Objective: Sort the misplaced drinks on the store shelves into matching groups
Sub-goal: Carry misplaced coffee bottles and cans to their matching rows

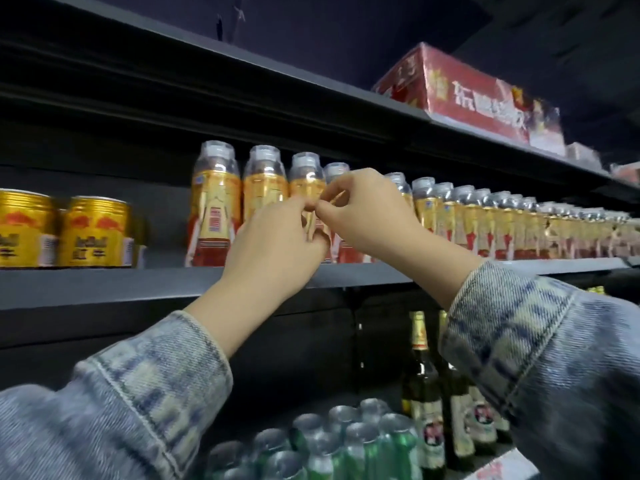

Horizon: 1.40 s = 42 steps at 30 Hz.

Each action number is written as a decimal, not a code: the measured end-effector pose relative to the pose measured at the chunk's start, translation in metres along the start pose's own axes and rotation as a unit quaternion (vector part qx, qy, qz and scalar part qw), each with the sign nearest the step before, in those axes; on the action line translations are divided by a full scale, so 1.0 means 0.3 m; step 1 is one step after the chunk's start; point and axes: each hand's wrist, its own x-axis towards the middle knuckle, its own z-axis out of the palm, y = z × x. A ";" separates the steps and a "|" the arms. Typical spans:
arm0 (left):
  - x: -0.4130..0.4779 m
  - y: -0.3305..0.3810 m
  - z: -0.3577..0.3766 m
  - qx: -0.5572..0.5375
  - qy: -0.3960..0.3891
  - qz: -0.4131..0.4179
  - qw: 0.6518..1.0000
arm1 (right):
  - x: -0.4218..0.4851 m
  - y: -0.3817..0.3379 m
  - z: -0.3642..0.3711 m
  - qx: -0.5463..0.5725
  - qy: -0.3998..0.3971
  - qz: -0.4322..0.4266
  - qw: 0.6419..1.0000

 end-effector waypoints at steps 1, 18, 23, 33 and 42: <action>0.018 0.044 0.050 -0.004 -0.004 -0.003 1.000 | 0.003 0.058 -0.028 -0.004 0.000 0.003 1.000; 0.303 0.718 1.053 -0.059 -0.023 0.101 0.993 | -0.029 1.283 -0.395 -0.094 0.049 0.159 0.981; 0.423 0.857 1.358 -0.038 -0.079 0.133 0.987 | 0.081 1.666 -0.448 -0.097 -0.018 0.195 0.976; 0.608 1.038 1.792 0.036 -0.098 0.174 0.979 | 0.378 2.206 -0.556 -0.088 0.046 0.183 0.978; 0.654 1.135 1.997 0.160 -0.071 0.179 0.968 | 0.608 2.426 -0.545 -0.064 0.016 0.061 0.996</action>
